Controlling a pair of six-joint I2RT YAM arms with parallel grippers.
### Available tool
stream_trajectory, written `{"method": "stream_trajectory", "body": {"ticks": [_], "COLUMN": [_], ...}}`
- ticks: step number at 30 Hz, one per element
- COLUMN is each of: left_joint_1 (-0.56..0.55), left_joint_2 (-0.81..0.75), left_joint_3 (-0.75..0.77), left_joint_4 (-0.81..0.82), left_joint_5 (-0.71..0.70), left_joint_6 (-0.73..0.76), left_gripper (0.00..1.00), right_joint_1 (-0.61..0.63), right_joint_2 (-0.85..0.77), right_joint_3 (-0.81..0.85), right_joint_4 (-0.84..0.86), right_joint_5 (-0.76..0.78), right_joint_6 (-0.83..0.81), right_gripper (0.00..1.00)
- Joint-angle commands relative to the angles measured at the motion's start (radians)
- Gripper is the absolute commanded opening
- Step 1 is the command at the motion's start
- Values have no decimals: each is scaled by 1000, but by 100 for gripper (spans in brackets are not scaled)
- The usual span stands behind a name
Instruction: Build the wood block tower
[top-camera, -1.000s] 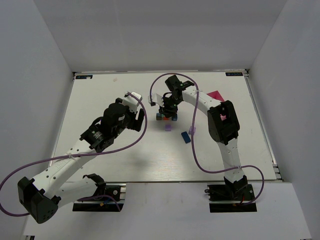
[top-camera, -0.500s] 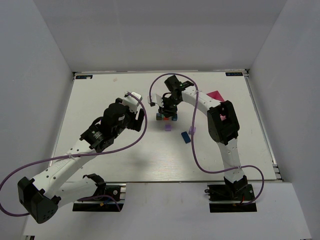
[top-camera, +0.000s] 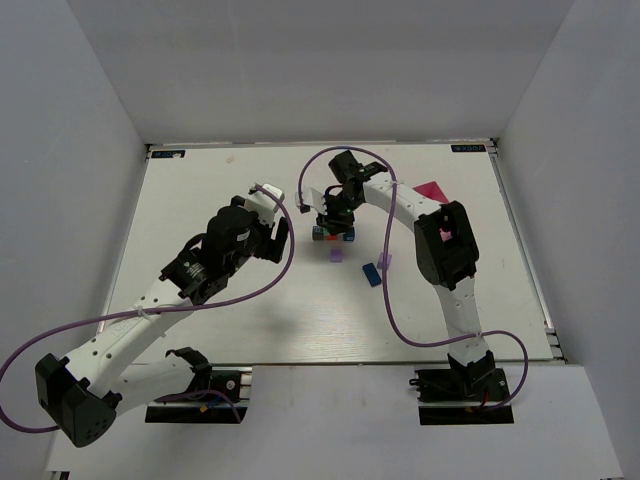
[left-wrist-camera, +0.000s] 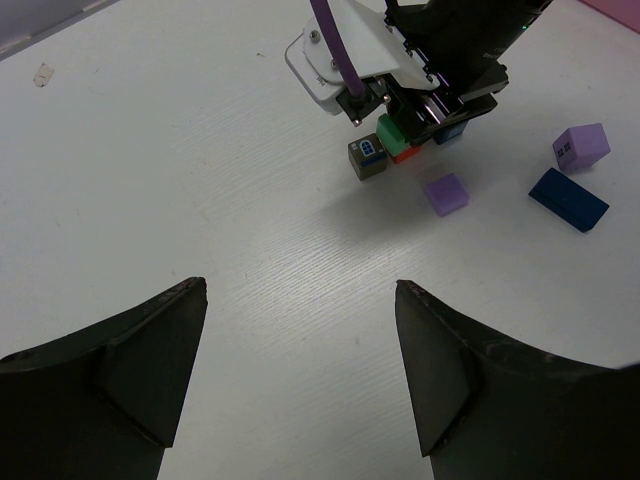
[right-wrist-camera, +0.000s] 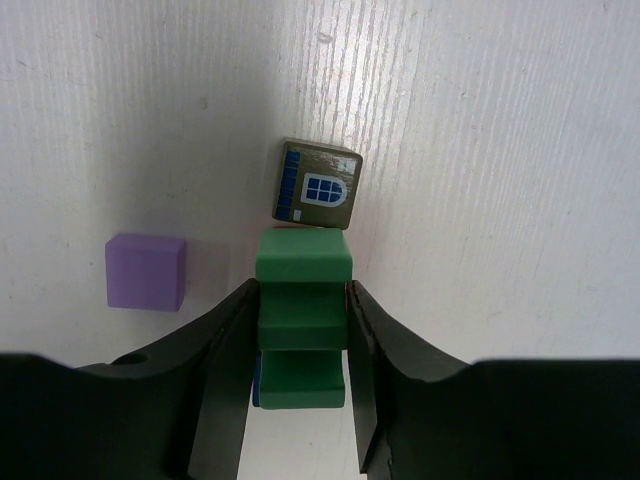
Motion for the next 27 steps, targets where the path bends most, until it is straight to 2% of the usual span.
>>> {"method": "stream_trajectory", "body": {"ticks": [1,27], "left_joint_1": [7,7], "left_joint_2": [-28,-28], "left_joint_3": [-7,-7], "left_joint_4": [4,4], "left_joint_5": [-16,-7], "left_joint_6": [6,6], "left_gripper": [86,86], "right_joint_1": [7,10], "right_joint_2": [-21,-14], "right_joint_3": [-6,-4], "right_joint_4": [13,21], "right_joint_5": [-25,-23], "right_joint_6": [2,16], "right_gripper": [42,41]}}
